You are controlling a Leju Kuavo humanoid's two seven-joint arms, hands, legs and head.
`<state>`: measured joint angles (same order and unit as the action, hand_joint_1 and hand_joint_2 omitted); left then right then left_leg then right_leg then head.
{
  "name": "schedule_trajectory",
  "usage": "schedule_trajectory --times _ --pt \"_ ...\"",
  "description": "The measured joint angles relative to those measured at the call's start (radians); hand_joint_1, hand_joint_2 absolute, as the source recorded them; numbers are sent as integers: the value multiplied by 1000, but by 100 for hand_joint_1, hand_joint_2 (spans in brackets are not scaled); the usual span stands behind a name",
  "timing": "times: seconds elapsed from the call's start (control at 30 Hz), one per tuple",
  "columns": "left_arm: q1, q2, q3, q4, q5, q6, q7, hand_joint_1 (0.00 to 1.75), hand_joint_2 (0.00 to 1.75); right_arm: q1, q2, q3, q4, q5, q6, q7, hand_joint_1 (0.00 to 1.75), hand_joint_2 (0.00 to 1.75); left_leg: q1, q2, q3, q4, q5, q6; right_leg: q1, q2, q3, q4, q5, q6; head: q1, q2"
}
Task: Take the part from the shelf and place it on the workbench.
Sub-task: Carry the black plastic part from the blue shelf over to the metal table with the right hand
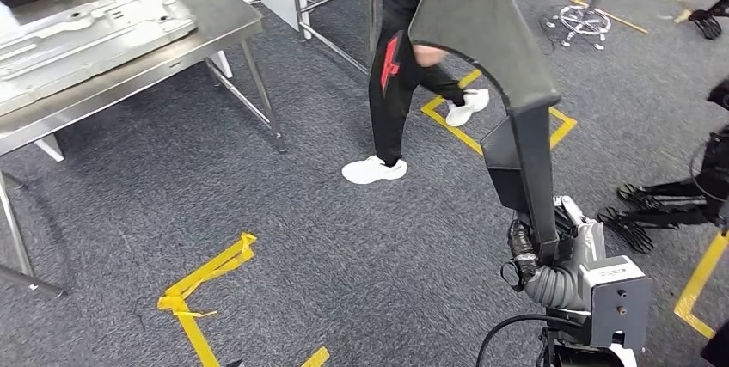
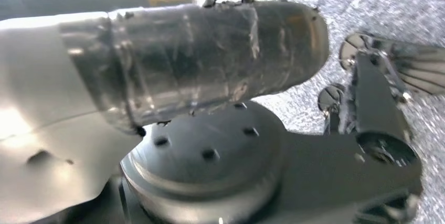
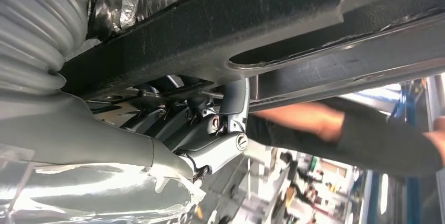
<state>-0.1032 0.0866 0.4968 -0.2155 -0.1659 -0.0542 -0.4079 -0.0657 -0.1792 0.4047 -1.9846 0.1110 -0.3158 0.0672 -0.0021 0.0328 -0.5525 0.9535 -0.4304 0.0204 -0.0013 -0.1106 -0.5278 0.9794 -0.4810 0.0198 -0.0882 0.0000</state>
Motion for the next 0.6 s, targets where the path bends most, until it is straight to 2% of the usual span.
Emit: schedule_trajectory --times 0.03,0.07,0.1,0.13,0.17,0.2,0.23,0.3,0.33,0.37,0.43,0.47,0.5,0.53,0.6 --pt "0 -2 0 0 0 2 -1 0 0 1 -2 0 -2 0 -1 -1 175 175 3 -12 2 -3 4 5 -2 30 -17 41 -26 5 3 0" --pt "0 -4 0 0 0 4 -1 0 0 4 -4 0 -3 -1 -2 -1 175 175 5 -25 0 -4 6 8 -3 66 -46 105 -59 9 6 0" --pt "-2 -6 0 0 0 6 -2 0 0 8 -6 0 -4 -2 -2 -1 175 175 5 -38 -3 -3 8 11 -4 88 -83 182 -93 10 8 0" --pt "-3 -8 0 0 -1 7 -2 0 0 13 -8 1 -4 -2 -3 -1 175 175 4 -54 -6 -3 9 13 -4 99 -116 246 -115 10 9 0" --pt "-3 -9 0 0 -1 8 -2 0 0 17 -9 1 -4 -3 -3 -1 175 175 3 -70 -8 -2 10 14 -4 105 -136 282 -120 8 9 0" --pt "-2 -11 0 0 -1 8 -2 0 0 20 -11 1 -4 -4 -3 -1 175 175 2 -86 -8 -2 11 14 -4 108 -136 276 -105 4 10 0" --pt "-1 -12 0 0 0 8 -2 0 0 21 -12 2 -5 -4 -3 -1 175 175 1 -101 -8 -1 12 14 -3 114 -115 228 -72 -2 9 0" --pt "-1 -15 0 0 0 7 -2 0 0 20 -13 2 -6 -4 -3 -1 175 175 0 -129 -9 0 15 10 -3 153 -47 79 -1 -18 9 0" --pt "-2 -17 0 0 -1 7 -2 0 0 20 -14 2 -7 -4 -3 -1 175 175 0 -142 -12 1 16 7 -2 171 -20 20 19 -23 9 0" --pt "-2 -18 0 0 -1 6 -2 0 0 20 -14 2 -9 -4 -3 -1 175 175 2 -153 -16 2 18 2 -1 184 -6 -15 26 -26 9 0" --pt "0 -18 0 0 0 6 -2 0 0 20 -15 2 -11 -4 -3 -1 175 175 4 -176 -24 0 24 -10 -2 170 2 -31 26 -27 9 0" --pt "2 -16 0 0 0 7 -2 0 0 19 -15 2 -11 -4 -3 -1 175 175 3 -175 -26 1 23 -15 -4 158 7 -38 30 -29 8 0" --pt "4 -14 0 0 0 7 -2 0 0 19 -15 2 -11 -4 -4 -1 175 175 1 -158 -32 13 12 -20 -6 145 13 -46 34 -33 5 0" --pt "5 -12 0 0 -1 7 -2 0 0 19 -15 2 -12 -4 -4 -1 175 175 0 -128 -48 48 -10 -25 -9 132 20 -54 39 -36 0 0" --pt "4 -10 0 0 -1 6 -2 0 0 20 -15 3 -13 -5 -4 -1 175 175 3 -65 -108 176 -75 -34 -9 104 23 -59 42 -40 -8 0"
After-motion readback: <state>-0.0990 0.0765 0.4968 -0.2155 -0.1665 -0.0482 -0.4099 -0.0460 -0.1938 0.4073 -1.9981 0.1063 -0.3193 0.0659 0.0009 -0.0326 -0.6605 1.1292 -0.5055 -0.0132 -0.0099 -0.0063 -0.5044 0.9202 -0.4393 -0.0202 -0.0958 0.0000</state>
